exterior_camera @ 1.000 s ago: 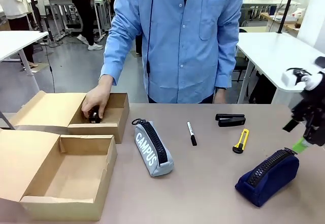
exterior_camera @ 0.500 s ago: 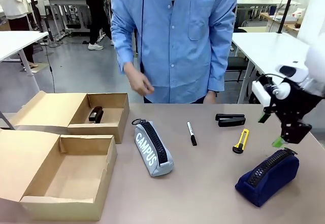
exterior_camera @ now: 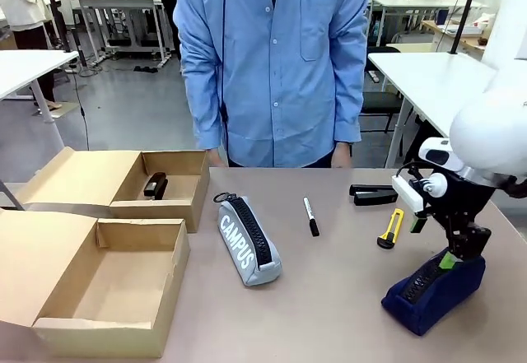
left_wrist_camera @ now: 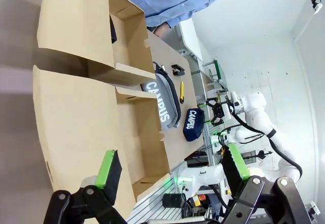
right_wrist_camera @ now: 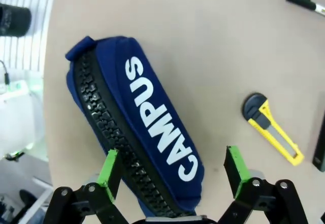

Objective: Place items inside the box.
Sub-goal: Pick up a Pencil pouch or Stapler and place it inside the Mailer Box closest to the robot.

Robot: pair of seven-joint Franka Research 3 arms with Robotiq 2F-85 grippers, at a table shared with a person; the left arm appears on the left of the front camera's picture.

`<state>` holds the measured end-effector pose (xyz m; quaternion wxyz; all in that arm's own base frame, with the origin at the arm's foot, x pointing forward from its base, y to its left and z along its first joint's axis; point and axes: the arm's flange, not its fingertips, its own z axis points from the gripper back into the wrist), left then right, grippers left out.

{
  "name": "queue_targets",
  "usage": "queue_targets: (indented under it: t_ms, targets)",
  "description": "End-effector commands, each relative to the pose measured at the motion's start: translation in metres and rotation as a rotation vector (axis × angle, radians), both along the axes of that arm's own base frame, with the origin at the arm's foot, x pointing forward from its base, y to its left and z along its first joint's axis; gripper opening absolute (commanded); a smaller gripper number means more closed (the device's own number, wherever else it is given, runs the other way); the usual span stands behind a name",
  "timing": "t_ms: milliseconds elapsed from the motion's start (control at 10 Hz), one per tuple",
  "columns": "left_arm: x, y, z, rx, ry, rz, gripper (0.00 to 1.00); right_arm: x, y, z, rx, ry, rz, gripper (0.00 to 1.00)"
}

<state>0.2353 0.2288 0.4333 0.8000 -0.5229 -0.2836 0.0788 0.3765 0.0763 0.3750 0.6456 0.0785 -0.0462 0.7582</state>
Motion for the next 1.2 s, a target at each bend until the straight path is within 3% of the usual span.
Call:
queue_targets:
  t_ms: [0, 100, 400, 1100]
  targets:
    - [0.001, 0.0, 0.002, -0.007, -0.032, -0.002, 1.0, -0.056, -0.012, -0.021, -0.046, -0.042, 0.022, 1.0]
    - [0.001, 0.0, 0.002, -0.007, -0.032, -0.002, 1.0, -0.058, -0.009, -0.032, -0.054, -0.026, 0.043, 1.0]
    - [0.001, 0.0, 0.002, -0.007, -0.032, -0.002, 1.0, -0.066, -0.012, -0.053, -0.174, 0.13, 0.155, 1.0]
    - [0.001, 0.0, 0.002, -0.007, -0.032, -0.002, 1.0, -0.068, 0.001, -0.071, -0.204, 0.149, 0.132, 1.0]
